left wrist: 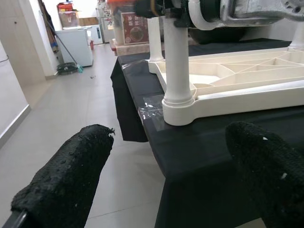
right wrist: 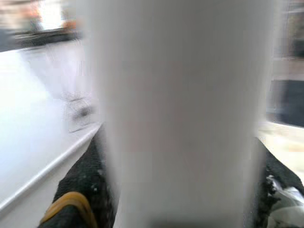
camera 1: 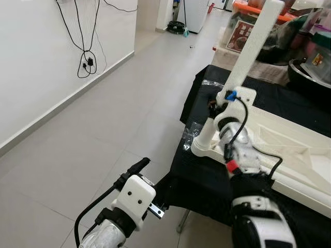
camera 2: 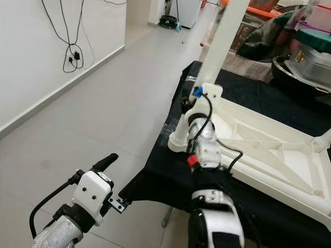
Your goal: Building children table
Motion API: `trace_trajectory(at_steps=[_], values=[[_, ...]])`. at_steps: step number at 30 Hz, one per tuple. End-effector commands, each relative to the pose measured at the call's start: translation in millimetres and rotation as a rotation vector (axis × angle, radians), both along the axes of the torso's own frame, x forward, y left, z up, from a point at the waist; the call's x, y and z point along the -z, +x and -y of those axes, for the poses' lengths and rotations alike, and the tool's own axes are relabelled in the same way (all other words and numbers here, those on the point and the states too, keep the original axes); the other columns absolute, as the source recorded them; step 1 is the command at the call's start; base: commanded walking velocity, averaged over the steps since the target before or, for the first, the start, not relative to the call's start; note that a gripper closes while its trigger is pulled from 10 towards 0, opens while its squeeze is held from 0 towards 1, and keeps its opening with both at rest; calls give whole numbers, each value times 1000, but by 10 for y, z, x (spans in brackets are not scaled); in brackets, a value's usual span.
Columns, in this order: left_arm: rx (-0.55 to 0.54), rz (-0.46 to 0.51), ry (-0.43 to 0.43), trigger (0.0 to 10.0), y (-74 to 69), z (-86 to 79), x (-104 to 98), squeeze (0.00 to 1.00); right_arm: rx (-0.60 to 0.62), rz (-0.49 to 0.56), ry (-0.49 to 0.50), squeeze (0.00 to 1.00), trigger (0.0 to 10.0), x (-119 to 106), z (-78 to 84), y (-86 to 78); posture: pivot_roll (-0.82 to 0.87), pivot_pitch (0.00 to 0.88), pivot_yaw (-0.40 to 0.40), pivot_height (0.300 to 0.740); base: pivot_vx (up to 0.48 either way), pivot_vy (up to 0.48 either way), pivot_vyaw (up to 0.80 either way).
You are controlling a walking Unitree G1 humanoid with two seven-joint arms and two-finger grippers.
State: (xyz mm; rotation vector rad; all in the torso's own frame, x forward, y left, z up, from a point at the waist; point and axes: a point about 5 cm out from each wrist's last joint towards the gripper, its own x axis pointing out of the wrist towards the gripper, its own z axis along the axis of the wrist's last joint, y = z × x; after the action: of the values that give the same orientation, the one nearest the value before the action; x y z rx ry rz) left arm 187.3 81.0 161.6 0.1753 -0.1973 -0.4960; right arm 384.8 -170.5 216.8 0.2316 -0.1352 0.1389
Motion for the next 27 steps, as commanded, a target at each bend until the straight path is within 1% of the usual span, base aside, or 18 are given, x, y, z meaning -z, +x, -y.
trace_trajectory(at_steps=[1, 2, 4, 5, 6, 7, 9, 10, 13, 14, 15, 17, 19, 20, 23, 24, 26, 27], values=[[11, -15, -3, 10000, -14, 20, 20, 0, -152, -3, 12, 0, 10000, -10, -5, 0, 117, 74, -164, 740, 0, 0, 0], [11, -15, -3, 10000, -14, 20, 20, 0, -152, -3, 12, 0, 10000, -10, -5, 0, 117, 74, -164, 740, 0, 0, 0], [12, -17, -2, 10000, -22, 22, 20, 0, -484, -40, -107, 0, 10000, 95, -125, -117, 117, 78, -163, 740, 0, 0, 0], [12, -17, -2, 10000, -22, 22, 20, 0, -484, -40, -107, 0, 10000, 95, -125, -117, 117, 78, -163, 740, 0, 0, 0], [13, -17, -2, 10000, -29, 20, 16, 0, -641, -55, -142, 0, 10000, 138, -196, -208, 123, 85, -161, 740, 0, 0, 0], [13, -17, -2, 10000, -29, 20, 16, 0, -641, -55, -142, 0, 10000, 138, -196, -208, 123, 85, -161, 740, 0, 0, 0], [16, -19, 1, 10000, -45, 17, 13, 0, -904, -80, -185, 0, 10000, 209, -315, -377, 126, 89, -160, 740, 0, 0, 0], [17, -20, 2, 10000, -49, 17, 13, 0, -972, -83, -193, 0, 10000, 228, -332, -409, 126, 89, -160, 740, 0, 0, 0], [17, -20, 2, 10000, -51, 17, 13, 0, -1000, -83, -197, 0, 10000, 237, -332, -416, 126, 89, -160, 740, 0, 0, 0], [15, -23, 0, 10000, -57, 14, 13, 0, -992, -83, -223, 0, 10000, 257, -371, -377, 133, 95, -160, 740, 0, 0, 0], [14, -24, 2, 10000, -63, 12, 13, 0, -960, -92, -241, 0, 0, 280, -418, -309, 138, 98, -161, 740, 0, 0, 0], [13, -25, 3, 10000, -67, 11, 12, 0, -937, -99, -253, 0, 0, 295, -454, -265, 138, 98, -161, 740, 0, 0, 0], [9, -26, 5, 10000, -70, 3, 13, 0, -801, -111, -284, 0, 0, 308, -453, -142, 139, 98, -162, 740, 0, 0, 0], [9, -26, 5, 10000, -70, 3, 13, 0, -801, -111, -284, 0, 0, 308, -453, -142, 139, 98, -162, 740, 0, 0, 0], [9, -27, 6, 10000, -72, 3, 15, 0, -509, -135, -304, 0, 0, 285, -287, 8, 136, 98, -163, 740, 0, 0, 0], [9, -26, 4, 10000, -71, 6, 15, 0, -287, -178, -261, 0, 0, 274, -113, 77, 130, 99, -161, 740, 0, 0, 0], [9, -26, 3, 10000, -70, 7, 15, 0, -243, -189, -250, 0, 0, 275, -76, 86, 130, 99, -161, 740, 0, 0, 0], [9, -27, 2, 10000, -70, 8, 16, 0, -135, -208, -239, 0, 0, 281, 11, 101, 130, 99, -161, 740, 0, 0, 0]])
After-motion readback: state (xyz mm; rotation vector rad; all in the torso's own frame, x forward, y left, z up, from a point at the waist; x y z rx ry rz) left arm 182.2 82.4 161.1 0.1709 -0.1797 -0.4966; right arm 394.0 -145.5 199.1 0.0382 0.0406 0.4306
